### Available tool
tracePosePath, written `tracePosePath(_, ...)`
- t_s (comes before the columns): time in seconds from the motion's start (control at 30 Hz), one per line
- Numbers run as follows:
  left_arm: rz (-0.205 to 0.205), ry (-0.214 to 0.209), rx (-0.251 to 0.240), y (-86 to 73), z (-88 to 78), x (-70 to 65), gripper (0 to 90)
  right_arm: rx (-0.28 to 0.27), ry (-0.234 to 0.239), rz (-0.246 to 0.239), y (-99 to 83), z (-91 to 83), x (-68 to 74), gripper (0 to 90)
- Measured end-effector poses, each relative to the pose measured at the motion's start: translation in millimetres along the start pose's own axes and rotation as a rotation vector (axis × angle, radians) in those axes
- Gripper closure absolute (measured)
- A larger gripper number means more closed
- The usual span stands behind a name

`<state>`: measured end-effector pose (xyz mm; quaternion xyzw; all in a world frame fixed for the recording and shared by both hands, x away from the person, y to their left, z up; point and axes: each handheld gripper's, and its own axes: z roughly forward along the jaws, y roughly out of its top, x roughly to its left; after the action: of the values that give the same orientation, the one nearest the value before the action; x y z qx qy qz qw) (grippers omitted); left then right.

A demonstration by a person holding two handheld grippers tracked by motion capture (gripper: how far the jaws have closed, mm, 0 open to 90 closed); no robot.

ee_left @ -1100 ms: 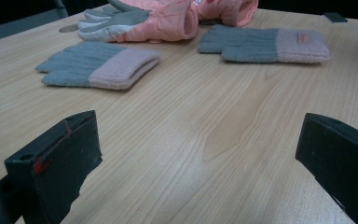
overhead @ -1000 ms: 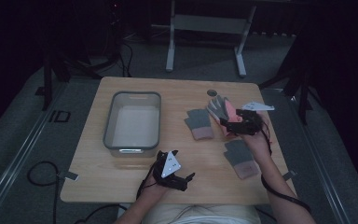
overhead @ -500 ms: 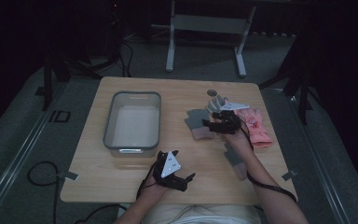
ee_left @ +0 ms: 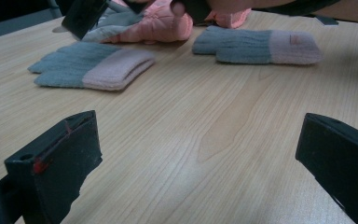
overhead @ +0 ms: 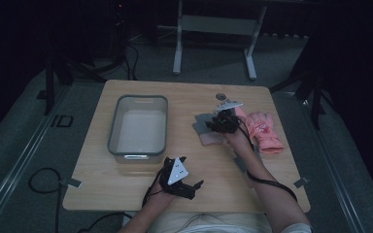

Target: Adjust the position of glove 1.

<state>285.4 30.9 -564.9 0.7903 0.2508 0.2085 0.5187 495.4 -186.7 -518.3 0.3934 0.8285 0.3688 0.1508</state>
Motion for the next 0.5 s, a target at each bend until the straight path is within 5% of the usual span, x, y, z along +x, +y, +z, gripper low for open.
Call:
tracePosePath(0.2, -0.001, -0.01, -0.005, -0.1, -0.2, 0.0, 0.0, 0.069, -0.033, 0.01, 1.0, 20.5, -3.0, 63.4)
tracePosePath(0.33, -0.002, -0.008, -0.005, -0.1, -0.1, 0.0, 0.0, 0.123, -0.077, -0.037, -1.4, 31.0, -3.1, 66.8)
tracePosePath(0.5, -0.004, -0.006, -0.003, -0.1, -0.1, 0.2, 0.0, 0.132, -0.075, -0.047, -2.3, 33.6, -2.5, 69.7)
